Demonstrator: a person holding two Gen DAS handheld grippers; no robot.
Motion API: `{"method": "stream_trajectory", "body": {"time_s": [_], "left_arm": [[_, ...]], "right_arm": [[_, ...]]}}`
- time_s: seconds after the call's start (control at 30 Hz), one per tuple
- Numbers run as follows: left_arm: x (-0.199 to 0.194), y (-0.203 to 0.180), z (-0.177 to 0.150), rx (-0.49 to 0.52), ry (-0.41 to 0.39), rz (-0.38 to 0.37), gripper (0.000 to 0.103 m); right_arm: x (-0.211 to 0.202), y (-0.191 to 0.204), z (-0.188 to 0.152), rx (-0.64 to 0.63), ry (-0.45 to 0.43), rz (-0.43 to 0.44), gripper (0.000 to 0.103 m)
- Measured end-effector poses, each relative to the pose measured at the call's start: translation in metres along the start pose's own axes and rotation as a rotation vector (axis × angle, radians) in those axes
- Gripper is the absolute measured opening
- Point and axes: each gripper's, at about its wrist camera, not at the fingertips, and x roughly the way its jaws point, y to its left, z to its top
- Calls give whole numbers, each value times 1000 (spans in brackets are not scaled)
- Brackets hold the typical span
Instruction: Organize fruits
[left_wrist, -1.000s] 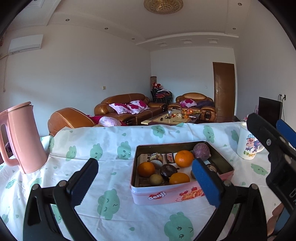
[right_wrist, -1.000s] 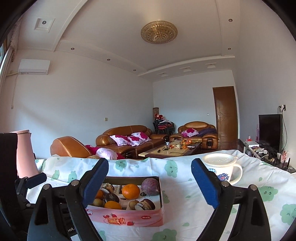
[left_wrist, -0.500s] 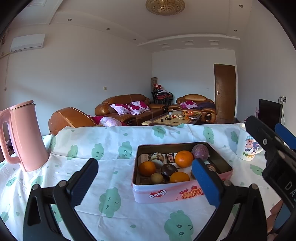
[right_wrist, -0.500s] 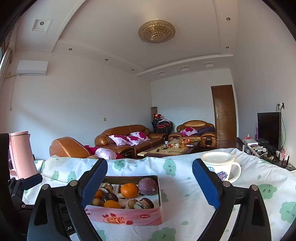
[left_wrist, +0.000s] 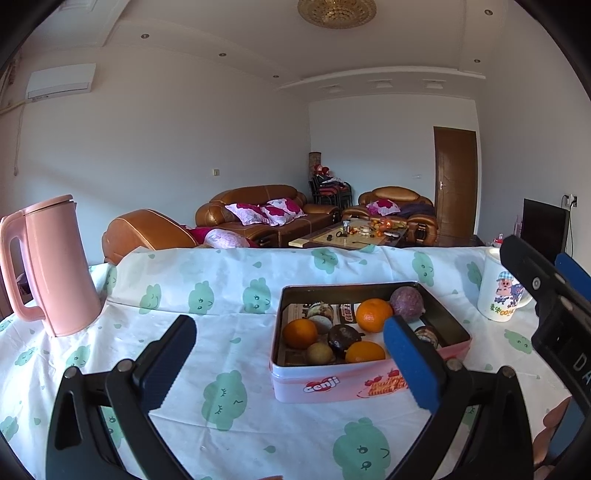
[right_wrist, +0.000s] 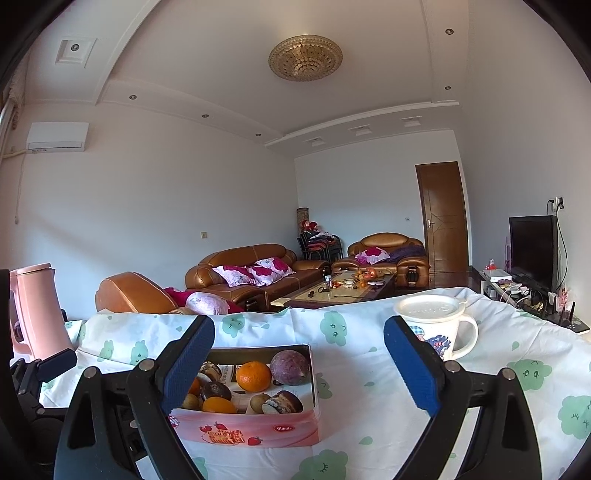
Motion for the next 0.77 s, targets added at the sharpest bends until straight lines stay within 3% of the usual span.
{"method": "stream_trajectory", "body": {"time_s": [0.77], "left_arm": [[0, 2, -1, -7, 6, -10, 103]], "right_arm": [[2, -2, -1, -1, 13, -4, 94]]}}
